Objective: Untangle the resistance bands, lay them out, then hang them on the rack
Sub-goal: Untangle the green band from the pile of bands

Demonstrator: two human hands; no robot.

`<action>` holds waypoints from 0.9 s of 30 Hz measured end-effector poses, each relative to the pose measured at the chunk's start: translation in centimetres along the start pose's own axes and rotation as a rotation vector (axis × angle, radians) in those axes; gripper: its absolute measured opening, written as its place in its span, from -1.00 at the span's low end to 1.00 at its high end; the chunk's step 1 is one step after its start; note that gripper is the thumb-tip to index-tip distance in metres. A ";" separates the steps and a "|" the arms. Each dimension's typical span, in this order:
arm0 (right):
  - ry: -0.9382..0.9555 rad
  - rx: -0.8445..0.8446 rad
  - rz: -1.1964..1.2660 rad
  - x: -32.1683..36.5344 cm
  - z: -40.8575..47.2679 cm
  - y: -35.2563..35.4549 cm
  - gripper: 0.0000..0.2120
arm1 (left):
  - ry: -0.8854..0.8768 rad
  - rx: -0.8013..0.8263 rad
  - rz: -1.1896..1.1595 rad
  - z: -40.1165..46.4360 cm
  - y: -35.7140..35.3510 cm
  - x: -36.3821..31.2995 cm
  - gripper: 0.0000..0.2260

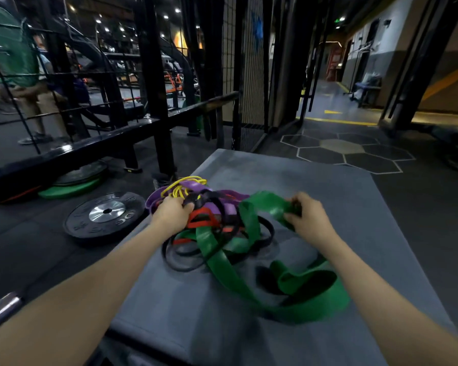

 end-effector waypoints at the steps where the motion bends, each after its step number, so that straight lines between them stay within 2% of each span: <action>1: -0.038 0.062 -0.140 -0.9 -0.5 -0.9 -0.74 | 0.054 0.027 0.038 -0.3 -0.3 1.1 -0.67; 4: -0.095 0.170 -0.434 -2.4 -2.0 -2.5 -0.64 | 0.168 0.106 0.114 -1.0 -0.8 3.9 -0.66; 7: 0.018 0.148 -0.462 -0.8 -2.6 -3.8 -0.52 | 0.177 0.081 0.119 -2.3 -1.0 4.5 -0.63; 10: 0.146 0.198 -0.257 1.9 -2.4 -5.8 -0.56 | -0.071 -0.015 0.045 -4.1 -2.0 2.2 -0.56; 13: 0.103 0.254 -0.139 2.7 -2.3 -7.5 -0.78 | -0.279 0.005 -0.044 -5.4 -3.7 0.5 -0.59; 15: 0.107 0.310 -0.144 2.9 -2.5 -8.7 -0.78 | -0.361 0.055 0.021 -5.4 -5.1 0.1 -0.44; 18: 0.105 0.381 -0.117 3.5 -2.1 -10.2 -0.72 | -0.443 0.094 0.203 -4.6 -6.9 -0.2 -0.50; 21: 0.041 0.482 -0.156 3.0 -1.7 -11.5 -0.59 | -0.395 0.123 0.218 -3.6 -7.7 -0.1 -0.66; 23: 0.035 0.522 -0.144 2.5 -1.6 -12.1 -0.62 | -0.339 0.149 0.065 -2.9 -7.5 0.5 -0.70; 27: 0.005 0.497 -0.082 2.3 -2.0 -12.4 -0.63 | -0.265 0.198 -0.136 -2.3 -5.9 2.1 -0.74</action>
Point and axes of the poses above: each hand's wrist, its own z-axis towards the middle knuckle, its own y-axis out of the back of the hand, x = y × z, the point moved 4 cm from there along z, towards the middle knuckle, and after that the axes turned 3 degrees about x, right-handed, at the moved point
